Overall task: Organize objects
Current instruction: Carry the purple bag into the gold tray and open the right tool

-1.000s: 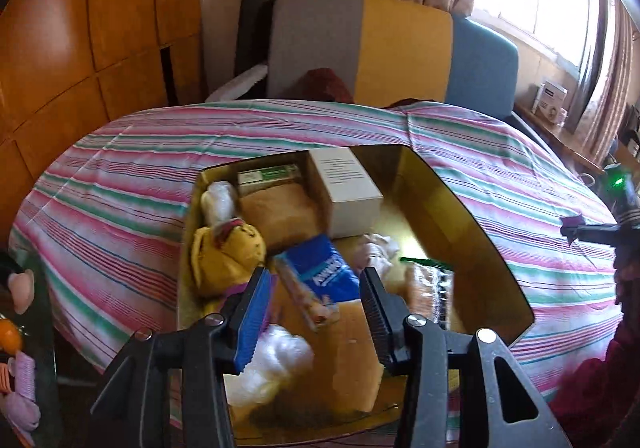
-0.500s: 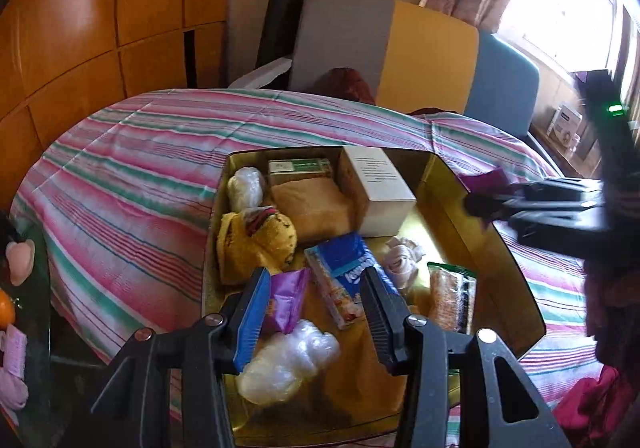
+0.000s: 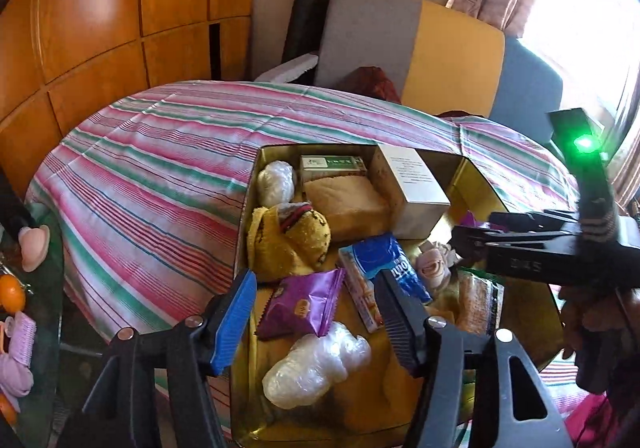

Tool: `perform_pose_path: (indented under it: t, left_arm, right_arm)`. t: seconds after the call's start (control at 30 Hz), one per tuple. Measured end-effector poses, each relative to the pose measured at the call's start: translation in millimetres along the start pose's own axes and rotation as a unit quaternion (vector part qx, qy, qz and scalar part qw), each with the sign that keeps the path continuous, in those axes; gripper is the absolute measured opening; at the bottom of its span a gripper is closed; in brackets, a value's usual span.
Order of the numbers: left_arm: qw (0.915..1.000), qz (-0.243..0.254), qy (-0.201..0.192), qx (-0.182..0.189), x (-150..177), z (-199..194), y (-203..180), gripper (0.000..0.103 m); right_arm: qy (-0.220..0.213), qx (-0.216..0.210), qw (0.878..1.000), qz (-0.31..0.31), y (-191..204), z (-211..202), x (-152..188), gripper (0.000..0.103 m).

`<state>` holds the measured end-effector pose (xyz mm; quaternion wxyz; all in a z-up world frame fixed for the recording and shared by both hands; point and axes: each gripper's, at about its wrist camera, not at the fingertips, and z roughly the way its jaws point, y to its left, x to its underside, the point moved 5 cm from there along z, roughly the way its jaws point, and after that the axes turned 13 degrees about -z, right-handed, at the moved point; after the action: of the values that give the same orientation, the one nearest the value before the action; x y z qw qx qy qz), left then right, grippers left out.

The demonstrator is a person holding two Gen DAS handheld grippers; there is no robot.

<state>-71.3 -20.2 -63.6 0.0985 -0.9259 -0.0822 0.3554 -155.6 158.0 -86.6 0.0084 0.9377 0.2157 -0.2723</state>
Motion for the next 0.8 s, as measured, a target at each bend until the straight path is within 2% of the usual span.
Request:
perform_pose_path:
  t: [0.2, 0.3, 0.4, 0.47, 0.5, 0.57, 0.67, 0.7, 0.8]
  left_arm:
    - [0.9998, 0.003, -0.017, -0.01, -3, -10, -3, 0.062]
    - [0.9991, 0.01, -0.031, -0.027, -5, -18, -7, 0.062]
    - [0.9975, 0.021, -0.049, -0.047, -6, -26, -11, 0.063]
    - [0.9972, 0.022, -0.057, -0.043, -6, -33, -14, 0.066]
    - [0.9978, 0.015, -0.057, -0.03, -6, -36, -15, 0.07]
    - [0.9982, 0.004, -0.058, -0.014, -7, -43, -14, 0.071]
    - [0.9971, 0.007, -0.069, -0.031, -7, -52, -15, 0.076]
    - [0.9971, 0.005, -0.07, -0.029, -6, -54, -16, 0.079]
    - [0.9975, 0.001, -0.067, -0.024, -1, -59, -17, 0.079]
  right_arm:
    - [-0.032, 0.004, 0.999, 0.028, -2, -27, 11, 0.076]
    - [-0.05, 0.017, 0.998, 0.042, 1, -43, 17, 0.086]
    - [-0.071, 0.03, 0.995, 0.059, 3, -60, 24, 0.091]
    - [-0.085, 0.041, 0.993, 0.071, 7, -72, 31, 0.093]
    - [-0.092, 0.049, 0.992, 0.075, 9, -77, 33, 0.093]
    - [-0.107, 0.066, 0.989, 0.08, 14, -89, 40, 0.094]
    - [-0.128, 0.09, 0.983, 0.091, 20, -105, 50, 0.095]
    - [-0.134, 0.098, 0.982, 0.094, 22, -110, 54, 0.096]
    - [-0.147, 0.107, 0.978, 0.103, 25, -118, 63, 0.097]
